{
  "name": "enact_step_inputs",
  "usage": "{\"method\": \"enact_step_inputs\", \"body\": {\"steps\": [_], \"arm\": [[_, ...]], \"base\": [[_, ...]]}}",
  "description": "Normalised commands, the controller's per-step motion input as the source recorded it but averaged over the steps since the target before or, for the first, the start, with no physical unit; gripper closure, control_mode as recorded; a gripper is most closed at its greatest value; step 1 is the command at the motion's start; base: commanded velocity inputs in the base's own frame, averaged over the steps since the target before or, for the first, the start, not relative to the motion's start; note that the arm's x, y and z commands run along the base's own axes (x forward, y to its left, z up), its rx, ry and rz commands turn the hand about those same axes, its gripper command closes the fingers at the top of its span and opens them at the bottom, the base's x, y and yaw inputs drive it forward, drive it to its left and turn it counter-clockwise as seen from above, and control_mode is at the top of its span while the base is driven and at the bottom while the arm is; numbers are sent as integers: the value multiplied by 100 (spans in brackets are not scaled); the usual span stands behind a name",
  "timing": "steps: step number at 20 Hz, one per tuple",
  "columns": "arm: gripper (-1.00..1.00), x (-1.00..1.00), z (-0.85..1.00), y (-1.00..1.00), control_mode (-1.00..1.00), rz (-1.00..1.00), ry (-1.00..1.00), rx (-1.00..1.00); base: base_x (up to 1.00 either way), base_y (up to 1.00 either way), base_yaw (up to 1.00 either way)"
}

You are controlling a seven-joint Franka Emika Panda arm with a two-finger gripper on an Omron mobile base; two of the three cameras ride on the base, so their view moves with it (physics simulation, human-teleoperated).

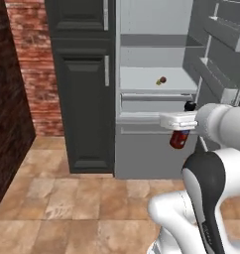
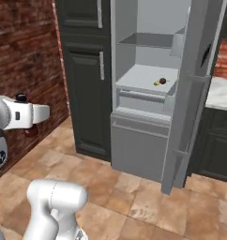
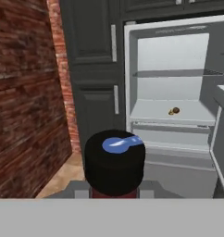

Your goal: Place the mustard and condiment bottle from the counter to the top shelf of the fridge. If the existing items in the fridge are on the top shelf, move them to other shelves.

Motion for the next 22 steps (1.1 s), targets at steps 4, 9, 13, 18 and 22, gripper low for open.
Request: {"method": "enact_step_inputs", "body": {"steps": [4, 9, 13, 18, 22], "arm": [[100, 0, 0, 0, 100, 0, 0, 0], [100, 0, 0, 0, 100, 0, 0, 0], [100, 0, 0, 0, 100, 0, 0, 0], [100, 0, 0, 0, 100, 0, 0, 0], [100, 0, 0, 0, 100, 0, 0, 0]], "base": [[100, 49, -30], [98, 9, -24], [87, -7, -12], [71, -8, -5], [41, -31, -7]]}}
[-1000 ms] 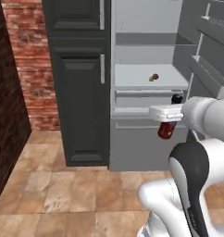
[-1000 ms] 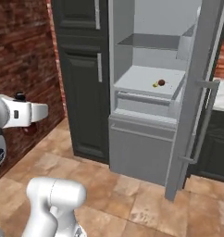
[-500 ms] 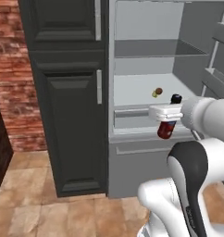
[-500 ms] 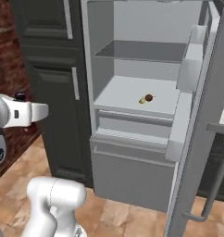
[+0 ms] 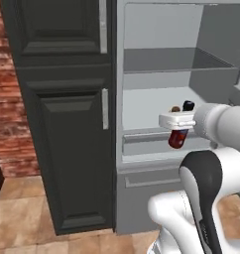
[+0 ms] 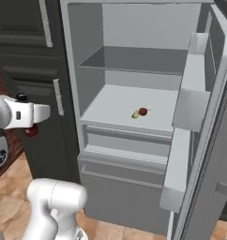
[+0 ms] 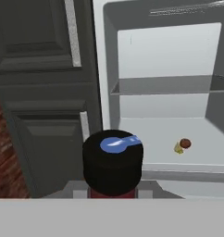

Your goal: Place the mustard and condiment bottle from the counter to the top shelf of the fridge. If the existing items in the fridge are on the top shelf, move them to other shelves.

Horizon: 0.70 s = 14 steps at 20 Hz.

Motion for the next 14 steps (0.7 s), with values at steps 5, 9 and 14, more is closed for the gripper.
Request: {"method": "enact_step_inputs", "body": {"steps": [5, 9, 14], "arm": [[100, 0, 0, 0, 100, 0, 0, 0], [100, 0, 0, 0, 100, 0, 0, 0], [100, 0, 0, 0, 100, 0, 0, 0]], "base": [[45, -38, -9], [70, -22, -6], [64, -16, -7]]}}
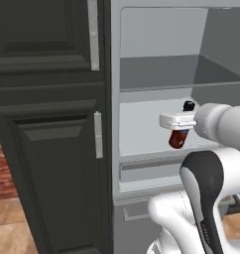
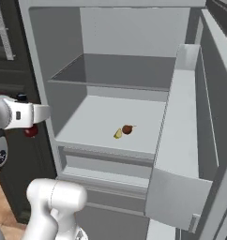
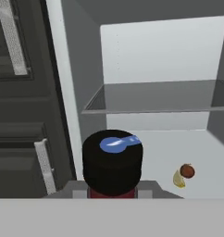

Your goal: Place the mustard and condiment bottle from the counter to the top shelf of the fridge. If the existing items in the fridge are on the top shelf, move them to other shelves.

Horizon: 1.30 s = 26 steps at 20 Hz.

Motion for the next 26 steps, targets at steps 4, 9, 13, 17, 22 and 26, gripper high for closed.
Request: {"method": "enact_step_inputs", "body": {"steps": [4, 9, 13, 17, 22, 26], "arm": [[100, -5, 16, -16, -100, -5, 0, 2], [100, -3, 96, -57, -100, -19, 0, 3], [100, 18, 97, -46, -100, -5, -1, 0], [100, 33, 30, -80, -100, 10, 0, 0], [100, 3, -15, -34, -100, 18, -3, 0], [100, 44, -13, 2, -100, 0, -11, -4]], "base": [[2, -34, -10], [0, 0, 0], [0, 0, 0], [0, 0, 0], [0, 0, 0], [0, 0, 0]]}}
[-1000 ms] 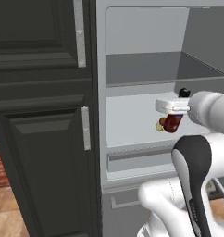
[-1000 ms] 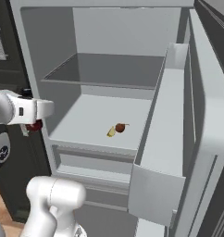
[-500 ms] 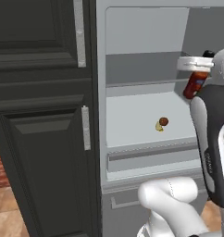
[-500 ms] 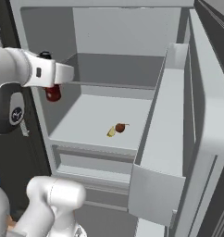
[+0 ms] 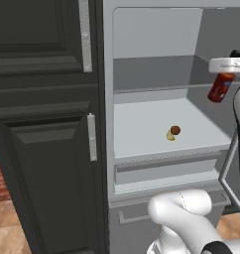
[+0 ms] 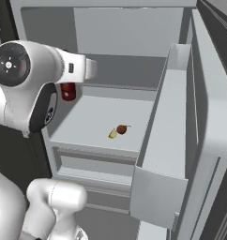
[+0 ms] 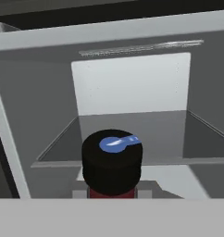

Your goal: Place the mustard and condiment bottle from the counter to the top shelf of the fridge. If the existing items in the fridge are on the top shelf, move them to other shelves.

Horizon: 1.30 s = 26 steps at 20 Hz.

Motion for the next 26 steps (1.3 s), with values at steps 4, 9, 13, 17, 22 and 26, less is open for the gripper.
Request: {"method": "enact_step_inputs", "body": {"steps": [4, 9, 13, 17, 22, 26], "arm": [[100, 96, 0, 8, -100, 0, -1, -5], [100, 98, -9, 0, -100, 0, -1, -3], [100, 97, -22, 0, -100, 0, 0, -1], [100, 92, -36, 0, -100, 0, 0, -2], [100, 99, -22, 0, -100, 0, 0, 0], [100, 96, -1, 0, -100, 0, 0, 0]], "base": [[0, 0, 0], [0, 0, 0], [0, 0, 0], [0, 0, 0], [0, 0, 0], [0, 0, 0]]}}
